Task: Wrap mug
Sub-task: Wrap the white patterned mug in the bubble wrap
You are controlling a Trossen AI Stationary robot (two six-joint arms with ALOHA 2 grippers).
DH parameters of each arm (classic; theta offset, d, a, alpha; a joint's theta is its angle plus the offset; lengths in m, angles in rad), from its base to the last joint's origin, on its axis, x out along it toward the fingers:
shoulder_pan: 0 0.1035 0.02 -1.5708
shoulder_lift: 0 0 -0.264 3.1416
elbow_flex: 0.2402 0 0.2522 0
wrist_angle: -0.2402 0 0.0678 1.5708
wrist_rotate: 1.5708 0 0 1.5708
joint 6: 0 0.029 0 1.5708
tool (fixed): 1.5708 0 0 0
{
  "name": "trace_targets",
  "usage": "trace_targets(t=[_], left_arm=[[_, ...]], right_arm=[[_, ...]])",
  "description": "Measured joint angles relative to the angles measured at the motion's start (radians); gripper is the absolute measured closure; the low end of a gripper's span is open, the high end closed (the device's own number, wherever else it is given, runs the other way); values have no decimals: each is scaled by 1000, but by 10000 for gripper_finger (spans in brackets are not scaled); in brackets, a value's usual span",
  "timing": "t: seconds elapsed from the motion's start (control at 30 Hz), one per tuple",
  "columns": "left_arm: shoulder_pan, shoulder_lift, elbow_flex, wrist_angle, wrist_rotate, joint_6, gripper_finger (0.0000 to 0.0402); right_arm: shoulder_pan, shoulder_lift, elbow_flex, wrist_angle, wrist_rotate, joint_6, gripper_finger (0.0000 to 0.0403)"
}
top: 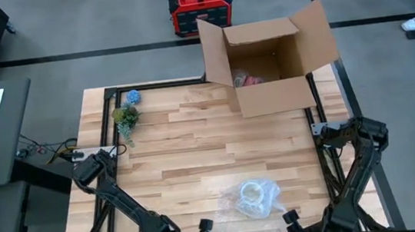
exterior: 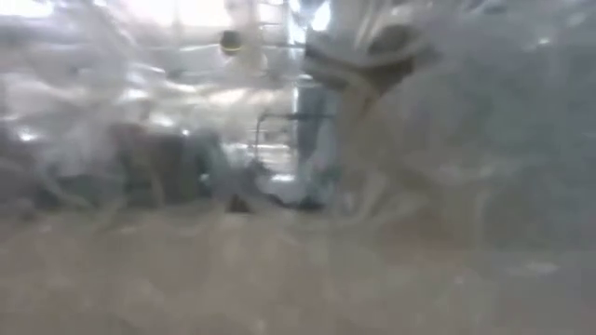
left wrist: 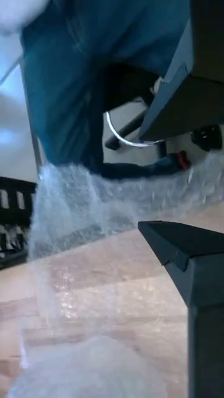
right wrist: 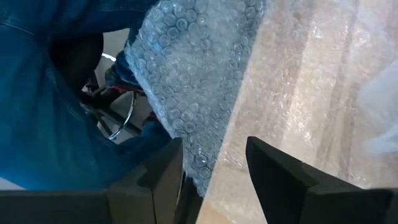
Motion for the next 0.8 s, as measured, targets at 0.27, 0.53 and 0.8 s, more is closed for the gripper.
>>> trace_targets(t=[0.27, 0.53, 0.8], left_arm=[[41, 31, 34, -5, 81, -11, 220], [58, 31, 33, -17, 192, 12, 285], [62, 92, 34, -2, 200, -4, 288]], right_arm=[[1, -28, 1, -1, -2, 2, 237], [14, -30, 57, -68, -18, 65, 237], [26, -30, 75, -93, -19, 73, 237]])
